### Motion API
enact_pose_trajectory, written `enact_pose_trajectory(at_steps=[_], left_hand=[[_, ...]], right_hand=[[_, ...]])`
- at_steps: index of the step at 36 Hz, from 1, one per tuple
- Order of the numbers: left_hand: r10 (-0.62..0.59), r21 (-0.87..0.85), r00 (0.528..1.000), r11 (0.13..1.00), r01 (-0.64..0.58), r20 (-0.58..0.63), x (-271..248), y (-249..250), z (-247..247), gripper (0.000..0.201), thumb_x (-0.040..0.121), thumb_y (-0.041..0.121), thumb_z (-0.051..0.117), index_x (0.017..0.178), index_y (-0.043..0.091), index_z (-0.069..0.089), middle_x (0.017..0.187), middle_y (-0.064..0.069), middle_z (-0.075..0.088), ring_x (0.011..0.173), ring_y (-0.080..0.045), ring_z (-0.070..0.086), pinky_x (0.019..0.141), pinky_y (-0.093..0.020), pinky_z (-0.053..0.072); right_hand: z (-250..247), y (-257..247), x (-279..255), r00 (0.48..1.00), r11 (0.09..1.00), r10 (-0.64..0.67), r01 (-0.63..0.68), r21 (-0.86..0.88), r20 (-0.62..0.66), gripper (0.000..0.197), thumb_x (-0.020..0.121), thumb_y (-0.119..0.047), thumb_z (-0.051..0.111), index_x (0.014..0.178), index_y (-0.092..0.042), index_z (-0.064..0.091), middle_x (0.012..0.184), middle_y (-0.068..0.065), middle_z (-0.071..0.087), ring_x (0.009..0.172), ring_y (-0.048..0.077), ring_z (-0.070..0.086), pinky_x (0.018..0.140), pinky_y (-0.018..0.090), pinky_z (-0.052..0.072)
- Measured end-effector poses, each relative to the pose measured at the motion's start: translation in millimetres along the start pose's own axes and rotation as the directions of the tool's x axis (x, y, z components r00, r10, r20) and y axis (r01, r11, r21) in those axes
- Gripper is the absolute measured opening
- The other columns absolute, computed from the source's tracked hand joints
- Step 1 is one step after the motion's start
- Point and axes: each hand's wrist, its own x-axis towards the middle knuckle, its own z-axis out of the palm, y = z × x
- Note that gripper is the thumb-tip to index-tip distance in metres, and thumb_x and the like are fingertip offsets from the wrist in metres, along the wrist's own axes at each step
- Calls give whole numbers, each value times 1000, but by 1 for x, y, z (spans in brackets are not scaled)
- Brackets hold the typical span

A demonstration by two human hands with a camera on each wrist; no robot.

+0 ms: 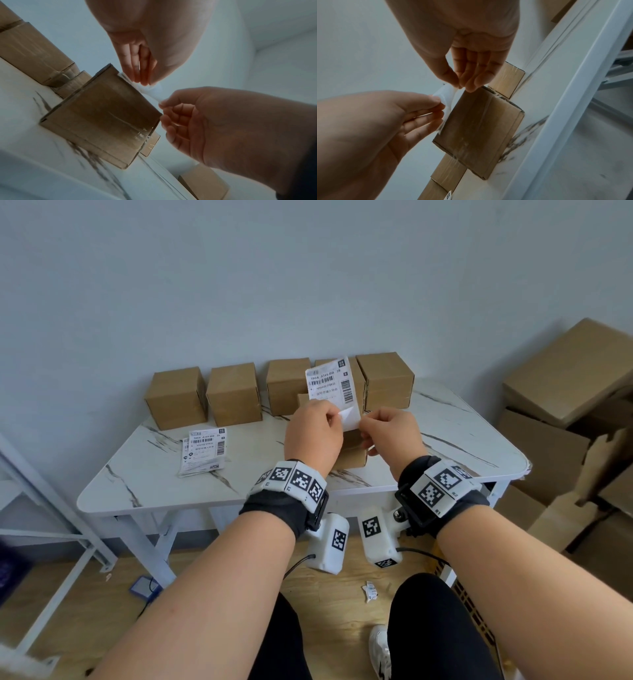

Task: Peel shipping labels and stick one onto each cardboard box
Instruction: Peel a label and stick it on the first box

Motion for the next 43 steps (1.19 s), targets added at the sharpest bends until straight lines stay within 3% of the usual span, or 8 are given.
enact_pose_trajectory(at_steps=[5,9,15,20,25,33,39,43], left_hand=[[-56,-77,993,996,48,-107,6,5,-3,16,94,14,48,96,10,64,99,-2,62,86,-16,56,71,-23,41],[-129,-89,985,989,119,-118,12,11,-2,16,99,17,40,100,11,56,97,0,61,81,-14,50,66,-25,36],[-160,-75,977,986,151,-139,19,15,2,18,100,18,37,102,12,54,90,4,56,80,-15,50,65,-26,34],[-175,-86,967,983,161,-185,26,16,7,17,100,17,37,100,10,53,92,1,57,80,-17,50,64,-27,34],[-176,-68,968,984,167,-176,32,18,10,17,100,17,37,102,10,53,91,2,56,79,-14,48,65,-25,34],[-179,-21,968,984,178,-175,36,11,13,18,100,17,36,102,9,52,92,-1,56,78,-16,49,64,-27,34],[-198,-51,954,980,192,-224,43,4,11,16,100,16,36,98,8,50,91,1,50,79,-17,49,67,-28,35],[-197,-50,952,980,190,-235,45,3,9,17,100,16,35,99,8,50,90,2,49,79,-17,47,66,-28,33]], right_hand=[[-7,-3,5,999,1000,-5,5,3,-52,10,84,-8,54,76,-8,59,64,3,56,53,16,57,50,25,46],[-14,-4,11,996,1000,18,-19,-13,-85,14,88,-10,53,88,-1,63,71,4,58,58,17,59,56,29,51],[-30,0,20,986,996,83,-80,27,-142,14,87,-10,50,89,-3,62,70,6,57,55,17,57,59,31,53],[-43,8,28,965,983,176,-164,80,-195,11,86,-8,48,81,-7,58,66,6,55,49,19,55,59,33,55],[-55,17,35,923,946,314,-283,157,-224,15,87,-6,45,76,-6,54,65,9,55,49,22,55,67,40,58],[-65,36,42,883,928,370,-335,164,-289,18,85,-6,46,69,-2,53,59,11,54,46,24,55,65,41,59],[-67,45,47,843,888,456,-408,212,-285,22,87,-3,41,68,1,50,59,13,54,48,28,57,75,47,59],[-64,46,47,836,882,470,-431,191,-285,21,88,-4,42,69,0,49,61,12,54,48,27,57,73,47,59]])
